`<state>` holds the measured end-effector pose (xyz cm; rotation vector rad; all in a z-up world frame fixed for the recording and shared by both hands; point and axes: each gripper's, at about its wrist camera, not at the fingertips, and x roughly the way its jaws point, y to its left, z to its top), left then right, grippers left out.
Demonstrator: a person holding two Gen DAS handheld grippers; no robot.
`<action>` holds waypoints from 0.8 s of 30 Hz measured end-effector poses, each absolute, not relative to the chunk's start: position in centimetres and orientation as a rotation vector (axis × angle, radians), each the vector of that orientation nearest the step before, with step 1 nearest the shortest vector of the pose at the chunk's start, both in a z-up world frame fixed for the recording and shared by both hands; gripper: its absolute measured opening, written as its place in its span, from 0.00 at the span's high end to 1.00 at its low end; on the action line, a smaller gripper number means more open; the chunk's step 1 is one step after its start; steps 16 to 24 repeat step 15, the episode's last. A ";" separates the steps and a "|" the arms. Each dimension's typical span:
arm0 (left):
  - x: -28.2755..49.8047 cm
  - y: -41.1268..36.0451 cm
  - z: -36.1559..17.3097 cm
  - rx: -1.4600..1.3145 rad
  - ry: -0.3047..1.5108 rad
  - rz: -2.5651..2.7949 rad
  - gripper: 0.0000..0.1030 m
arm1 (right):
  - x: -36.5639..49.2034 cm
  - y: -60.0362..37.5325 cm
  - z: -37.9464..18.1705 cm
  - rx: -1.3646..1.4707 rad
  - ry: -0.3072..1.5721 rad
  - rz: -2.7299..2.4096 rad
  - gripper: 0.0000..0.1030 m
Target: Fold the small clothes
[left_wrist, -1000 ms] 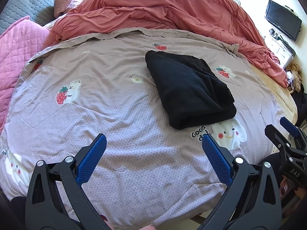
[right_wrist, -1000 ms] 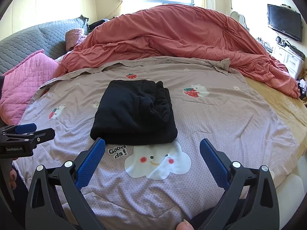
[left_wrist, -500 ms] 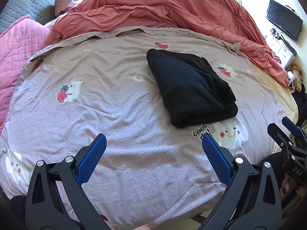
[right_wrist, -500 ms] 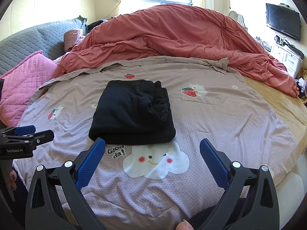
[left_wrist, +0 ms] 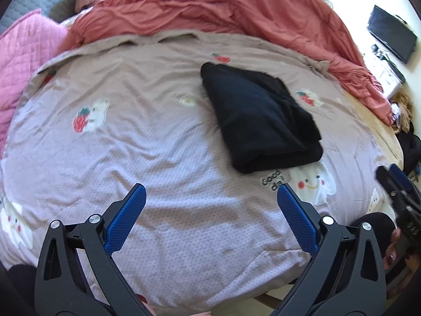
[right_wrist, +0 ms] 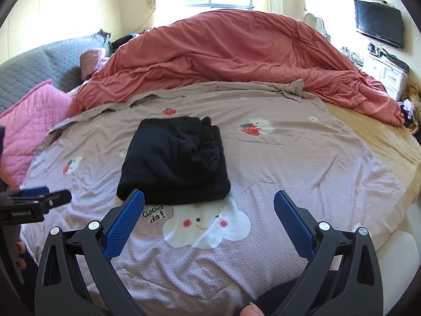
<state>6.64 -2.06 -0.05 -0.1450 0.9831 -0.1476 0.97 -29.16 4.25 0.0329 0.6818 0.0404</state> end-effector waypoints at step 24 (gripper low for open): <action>8.6 18.0 -3.3 -0.329 1.045 0.253 0.09 | -6.0 -56.8 3.2 0.294 0.662 -0.626 0.05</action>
